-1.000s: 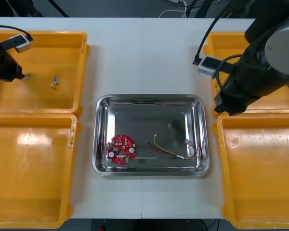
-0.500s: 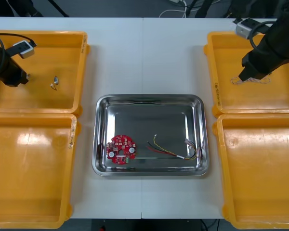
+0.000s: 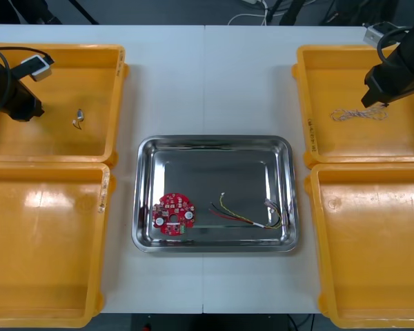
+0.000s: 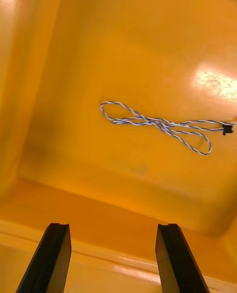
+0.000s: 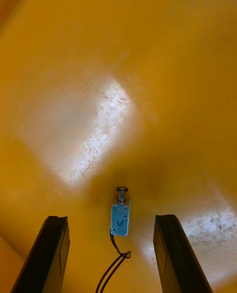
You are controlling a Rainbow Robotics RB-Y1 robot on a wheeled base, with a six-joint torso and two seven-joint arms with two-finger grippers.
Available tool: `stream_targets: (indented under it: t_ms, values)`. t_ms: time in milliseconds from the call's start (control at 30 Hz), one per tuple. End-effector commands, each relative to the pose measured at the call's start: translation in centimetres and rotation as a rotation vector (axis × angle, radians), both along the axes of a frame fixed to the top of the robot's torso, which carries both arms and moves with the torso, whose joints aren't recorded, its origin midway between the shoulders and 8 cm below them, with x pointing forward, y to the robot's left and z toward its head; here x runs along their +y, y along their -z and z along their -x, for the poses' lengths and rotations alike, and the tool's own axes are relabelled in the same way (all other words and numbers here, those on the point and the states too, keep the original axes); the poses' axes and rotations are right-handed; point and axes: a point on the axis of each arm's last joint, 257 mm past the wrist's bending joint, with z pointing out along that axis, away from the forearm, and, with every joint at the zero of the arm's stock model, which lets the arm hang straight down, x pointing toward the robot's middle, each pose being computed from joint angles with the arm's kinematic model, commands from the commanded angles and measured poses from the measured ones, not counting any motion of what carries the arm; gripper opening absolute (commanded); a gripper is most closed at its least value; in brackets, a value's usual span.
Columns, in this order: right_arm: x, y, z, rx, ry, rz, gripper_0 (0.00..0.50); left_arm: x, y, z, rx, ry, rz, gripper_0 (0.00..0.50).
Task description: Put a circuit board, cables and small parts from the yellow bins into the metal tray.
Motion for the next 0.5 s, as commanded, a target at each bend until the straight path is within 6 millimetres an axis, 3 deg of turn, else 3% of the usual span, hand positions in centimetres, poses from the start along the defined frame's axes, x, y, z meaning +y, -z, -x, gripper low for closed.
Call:
stream_targets:
  t_ms: [33, 500]
  values:
    - [0.3, -3.1, -2.4, -0.09, 0.039, -0.04, 0.5, -0.8, -0.3, -0.6, -0.017, 0.098, -0.06, 0.5]
    - [1.2, -2.4, -6.2, -0.104, 0.144, -0.144, 0.5, -0.7, 1.7, -0.1, -0.01, 0.104, -0.067, 0.5]
